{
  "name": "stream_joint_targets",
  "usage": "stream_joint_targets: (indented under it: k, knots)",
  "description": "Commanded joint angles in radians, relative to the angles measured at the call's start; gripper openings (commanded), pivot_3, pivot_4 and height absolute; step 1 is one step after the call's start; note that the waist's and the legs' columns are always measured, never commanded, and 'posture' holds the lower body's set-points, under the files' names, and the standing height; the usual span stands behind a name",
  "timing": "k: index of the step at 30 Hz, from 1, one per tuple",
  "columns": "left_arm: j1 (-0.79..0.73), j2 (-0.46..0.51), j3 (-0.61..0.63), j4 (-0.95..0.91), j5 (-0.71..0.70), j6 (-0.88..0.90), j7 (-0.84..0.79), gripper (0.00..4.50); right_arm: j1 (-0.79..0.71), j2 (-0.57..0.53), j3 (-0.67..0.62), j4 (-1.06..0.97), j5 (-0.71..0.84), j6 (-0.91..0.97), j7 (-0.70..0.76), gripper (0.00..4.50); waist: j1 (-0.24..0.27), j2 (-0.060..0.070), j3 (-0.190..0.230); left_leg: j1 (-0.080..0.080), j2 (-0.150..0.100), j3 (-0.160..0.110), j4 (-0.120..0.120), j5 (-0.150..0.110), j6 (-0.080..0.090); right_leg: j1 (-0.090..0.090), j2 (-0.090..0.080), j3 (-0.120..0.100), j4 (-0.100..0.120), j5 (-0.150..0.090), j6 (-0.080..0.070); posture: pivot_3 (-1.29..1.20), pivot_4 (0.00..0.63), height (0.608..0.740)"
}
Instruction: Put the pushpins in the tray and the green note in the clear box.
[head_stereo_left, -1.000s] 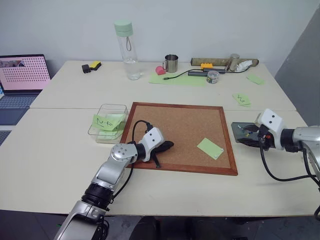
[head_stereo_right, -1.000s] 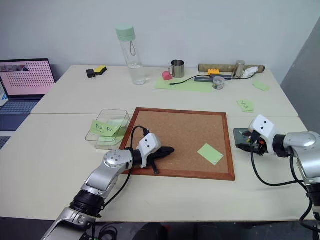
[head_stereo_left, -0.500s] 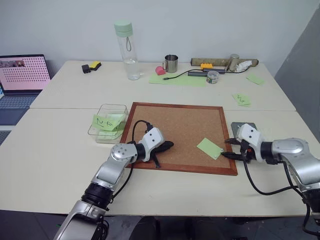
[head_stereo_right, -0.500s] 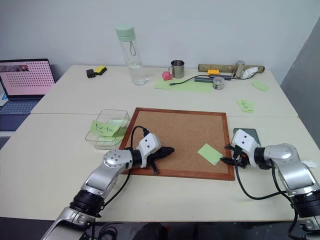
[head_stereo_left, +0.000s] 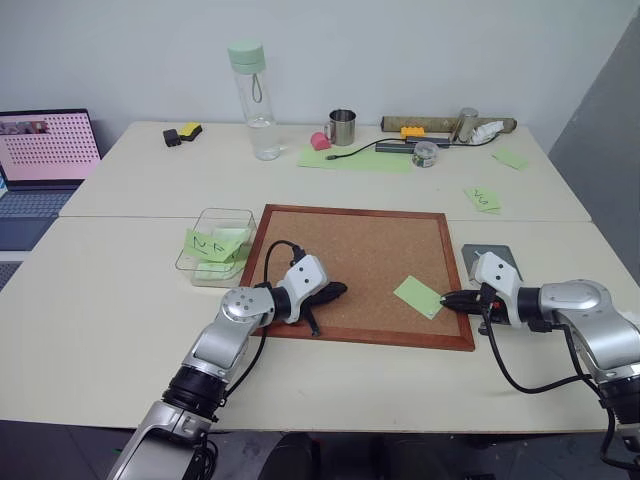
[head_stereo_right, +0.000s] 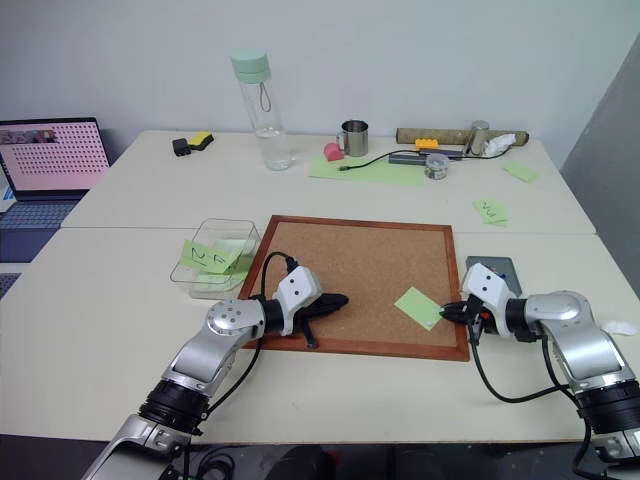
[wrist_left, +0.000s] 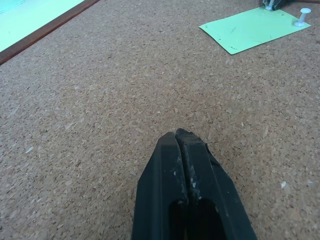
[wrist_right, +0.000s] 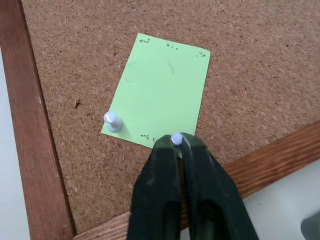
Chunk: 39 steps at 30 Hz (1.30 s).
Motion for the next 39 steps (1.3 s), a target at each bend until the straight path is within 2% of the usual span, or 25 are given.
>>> stream_joint_targets:
  k: [1, 10, 17, 23, 30, 39]
  knots:
    - [0.026, 0.014, -0.006, 0.021, 0.022, 0.033, 0.0, 0.0, 0.0, -0.01, -0.038, -0.011, 0.03, -0.003, 0.014, 0.04, 0.0, 0.0, 0.0, 0.0, 0.0, 0.0, 0.0, 0.0, 0.0, 0.0, 0.0, 0.0, 0.0, 0.0, 0.0, 0.0, 0.15, 0.74]
    - [0.033, 0.011, -0.011, 0.023, 0.032, 0.035, 0.014, 0.0, 0.012, -0.02, -0.151, -0.082, 0.191, 0.147, 0.035, 0.04, 0.001, 0.0, 0.0, 0.0, 0.0, 0.0, 0.0, 0.0, 0.0, 0.0, 0.0, 0.0, 0.0, 0.0, 0.0, 0.0, 0.15, 0.74]
    - [0.025, 0.01, -0.007, 0.028, 0.037, 0.03, 0.025, 0.0, 0.006, -0.014, -0.218, -0.098, 0.242, 0.208, -0.01, 0.04, 0.001, 0.0, 0.0, 0.0, 0.0, 0.0, 0.0, 0.0, 0.0, 0.0, 0.0, 0.0, 0.0, 0.0, 0.0, 0.0, 0.15, 0.74]
    - [0.025, 0.011, -0.009, 0.028, 0.038, 0.03, 0.023, 0.0, -0.058, -0.042, -0.22, 0.079, 0.117, 0.164, -0.14, 0.04, 0.0, 0.0, 0.0, 0.0, 0.0, 0.0, 0.0, 0.0, 0.0, 0.0, 0.0, 0.0, 0.0, 0.0, 0.0, 0.0, 0.15, 0.74]
    - [0.02, 0.004, -0.014, 0.023, 0.039, 0.034, 0.022, 0.0, -0.109, -0.058, -0.177, 0.234, 0.006, 0.106, -0.205, 0.04, 0.0, 0.0, 0.0, 0.0, 0.0, 0.001, 0.0, 0.0, 0.0, 0.0, 0.0, 0.0, 0.0, 0.0, 0.0, 0.0, 0.15, 0.74]
    - [0.029, 0.01, -0.01, 0.012, 0.037, 0.038, 0.02, 0.0, -0.117, -0.045, -0.194, 0.24, 0.006, 0.107, -0.22, 1.81, 0.0, 0.0, 0.0, 0.0, 0.0, 0.001, 0.0, 0.0, 0.0, 0.0, 0.0, 0.001, 0.0, 0.0, 0.0, 0.0, 0.15, 0.74]
